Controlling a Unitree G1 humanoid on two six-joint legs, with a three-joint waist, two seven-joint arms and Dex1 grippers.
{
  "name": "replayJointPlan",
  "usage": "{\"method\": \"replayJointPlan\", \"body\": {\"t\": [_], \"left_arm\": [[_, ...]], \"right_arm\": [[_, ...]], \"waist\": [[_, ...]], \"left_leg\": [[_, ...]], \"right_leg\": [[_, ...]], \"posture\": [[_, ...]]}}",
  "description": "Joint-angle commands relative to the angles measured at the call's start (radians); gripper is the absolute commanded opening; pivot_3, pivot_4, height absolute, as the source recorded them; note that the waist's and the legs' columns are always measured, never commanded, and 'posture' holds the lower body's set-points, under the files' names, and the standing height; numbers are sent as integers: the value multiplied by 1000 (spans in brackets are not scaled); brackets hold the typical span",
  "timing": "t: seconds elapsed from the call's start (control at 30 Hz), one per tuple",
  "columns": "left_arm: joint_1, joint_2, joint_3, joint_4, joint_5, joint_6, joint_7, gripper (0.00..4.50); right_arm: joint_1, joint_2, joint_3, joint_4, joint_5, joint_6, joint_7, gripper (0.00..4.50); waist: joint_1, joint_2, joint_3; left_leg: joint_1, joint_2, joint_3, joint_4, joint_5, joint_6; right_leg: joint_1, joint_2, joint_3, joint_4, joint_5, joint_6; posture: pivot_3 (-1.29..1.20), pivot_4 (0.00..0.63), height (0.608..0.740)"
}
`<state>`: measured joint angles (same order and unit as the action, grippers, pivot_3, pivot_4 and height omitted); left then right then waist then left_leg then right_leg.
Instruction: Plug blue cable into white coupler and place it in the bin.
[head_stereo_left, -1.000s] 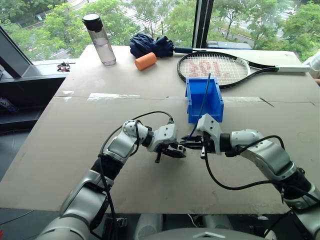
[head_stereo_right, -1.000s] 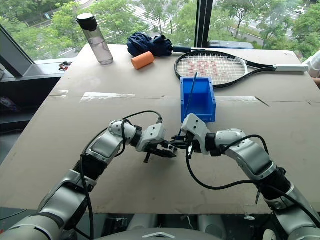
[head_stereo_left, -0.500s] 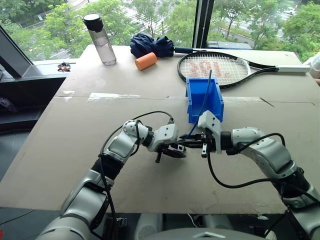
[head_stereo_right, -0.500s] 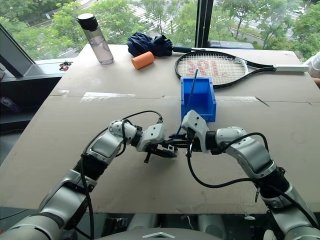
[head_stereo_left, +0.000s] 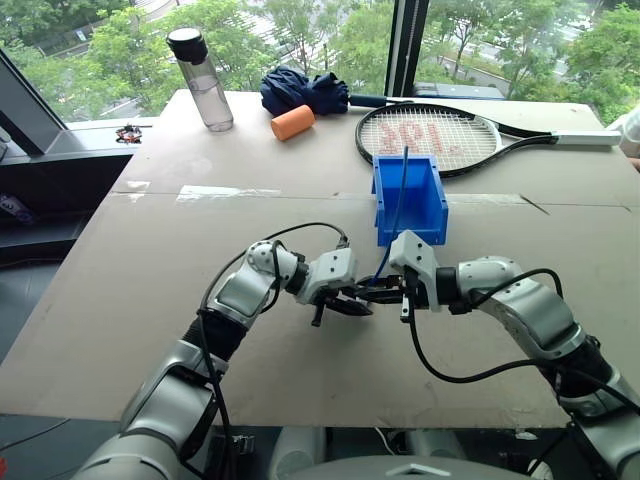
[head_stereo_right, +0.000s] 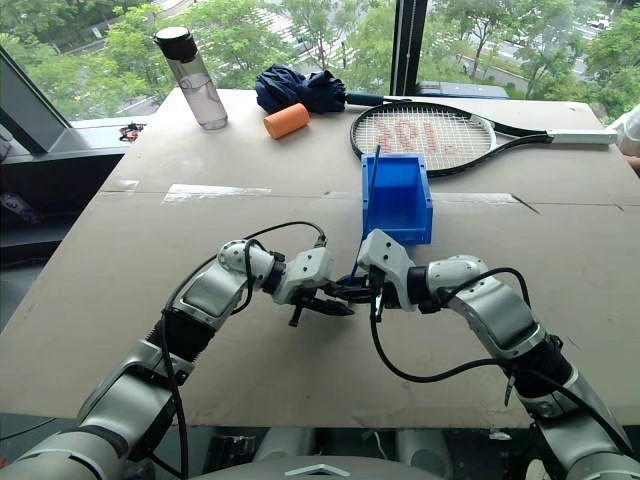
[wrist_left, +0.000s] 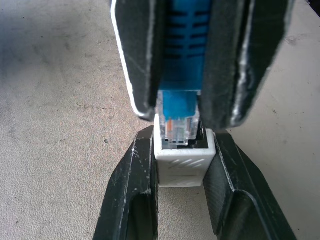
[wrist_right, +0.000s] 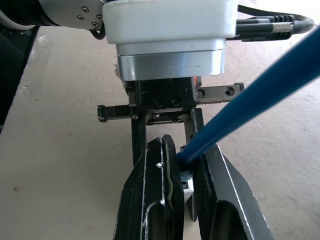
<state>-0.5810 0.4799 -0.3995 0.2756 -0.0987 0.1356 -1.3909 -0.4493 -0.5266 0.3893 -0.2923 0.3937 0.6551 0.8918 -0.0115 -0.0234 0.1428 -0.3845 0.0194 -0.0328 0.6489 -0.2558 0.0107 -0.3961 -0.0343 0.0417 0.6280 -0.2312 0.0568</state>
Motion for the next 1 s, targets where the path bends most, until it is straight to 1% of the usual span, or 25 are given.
{"method": "replayJointPlan", "body": {"t": [0.03, 0.2, 0.33, 0.47, 0.6, 0.67, 0.7, 0.73, 0.77, 0.8, 0.83, 0.87, 0.93, 1.0], "left_arm": [[7, -3, -7, -37, 3, 7, 6, 610], [9, -5, -7, -45, 2, 11, 11, 610], [4, -6, -6, -43, 1, 12, 15, 610], [0, -10, -7, -43, 2, 15, 21, 610], [5, -11, 0, -51, -2, 22, 34, 610], [18, 6, 15, -84, -41, 71, 5, 1617], [31, 22, 29, -106, -57, 92, 0, 1894], [43, 33, 45, -125, -69, 108, 7, 2282], [59, 40, 72, -148, -81, 125, 33, 2643], [82, 55, 109, -183, -102, 155, 62, 3097], [133, 87, 167, -254, -140, 193, 82, 3421], [172, 111, 206, -311, -168, 223, 97, 3872], [267, 148, 328, -435, -247, 304, 159, 3872], [336, 159, 427, -536, -320, 382, 228, 3872]], "right_arm": [[7, -22, 22, -1, -13, 15, 40, 0], [-13, -20, 49, 28, -61, 5, 42, 0], [-41, -25, 118, 74, -144, -4, 44, 0], [-59, -10, 177, 118, -188, -11, 67, 0], [-52, 6, 158, 136, -195, -37, 71, 0], [-33, 24, 96, 116, -152, -40, 62, 0], [-19, 34, 55, 94, -125, -37, 53, 0], [-5, 41, 21, 74, -103, -34, 46, 0], [9, 46, -17, 49, -78, -24, 36, 0], [25, 53, -66, 16, -40, -4, 22, 0], [43, 63, -135, -31, 10, 26, -5, 0], [58, 69, -184, -67, 47, 50, -26, 0], [71, 85, -299, -143, 138, 107, -79, 0], [58, 104, -383, -174, 191, 152, -145, 0]], "waist": [[1, 0, 0], [1, 0, 0], [1, 0, 0], [-1, 0, -2], [-2, -1, -5], [-2, -1, -5], [-3, 0, -5], [-3, 0, -5], [-3, 0, -5], [-3, 0, -5], [-6, 0, -4], [-7, 0, -4], [-8, 1, -2], [-7, 2, -1]], "left_leg": [[0, 0, 0, 0, 0, 0], [0, 0, 0, 0, 0, 0], [1, 0, 0, 0, 0, 0], [1, 0, 0, 0, 0, 0], [3, 0, 0, 0, 0, 0], [4, 0, 0, 0, 0, 0], [4, 0, 0, 0, 0, 0], [4, 0, 0, 0, 0, 0], [4, 0, 0, 0, 0, 0], [3, 1, 0, 0, 0, 0], [3, 1, 0, 0, 0, 0], [2, 2, -1, 0, 0, 0], [2, 2, -3, -1, 0, 0], [2, 3, -4, -1, 0, 0]], "right_leg": [[0, 0, 0, 0, 0, 0], [0, 0, 0, 0, 0, 0], [0, 0, 0, 0, 0, 0], [1, 0, 0, 1, 0, 0], [2, 0, 0, 3, 0, 0], [2, 0, 0, 3, 0, 0], [1, 0, 0, 4, 0, 0], [1, 0, 0, 4, 0, 0], [1, 0, 0, 5, 0, 0], [1, 1, 0, 5, 0, 0], [0, 1, 0, 5, 0, 0], [-1, 1, 0, 6, 0, 0], [-3, 1, 1, 7, 0, 0], [-3, 0, 1, 7, 0, 0]], "posture": [[0, 150, 740], [0, 150, 740], [0, 150, 740], [0, 150, 740], [0, 150, 740], [0, 150, 740], [0, 150, 740], [0, 150, 740], [0, 150, 740], [0, 150, 740], [0, 150, 740], [0, 150, 740], [0, 150, 740], [0, 150, 740]]}}
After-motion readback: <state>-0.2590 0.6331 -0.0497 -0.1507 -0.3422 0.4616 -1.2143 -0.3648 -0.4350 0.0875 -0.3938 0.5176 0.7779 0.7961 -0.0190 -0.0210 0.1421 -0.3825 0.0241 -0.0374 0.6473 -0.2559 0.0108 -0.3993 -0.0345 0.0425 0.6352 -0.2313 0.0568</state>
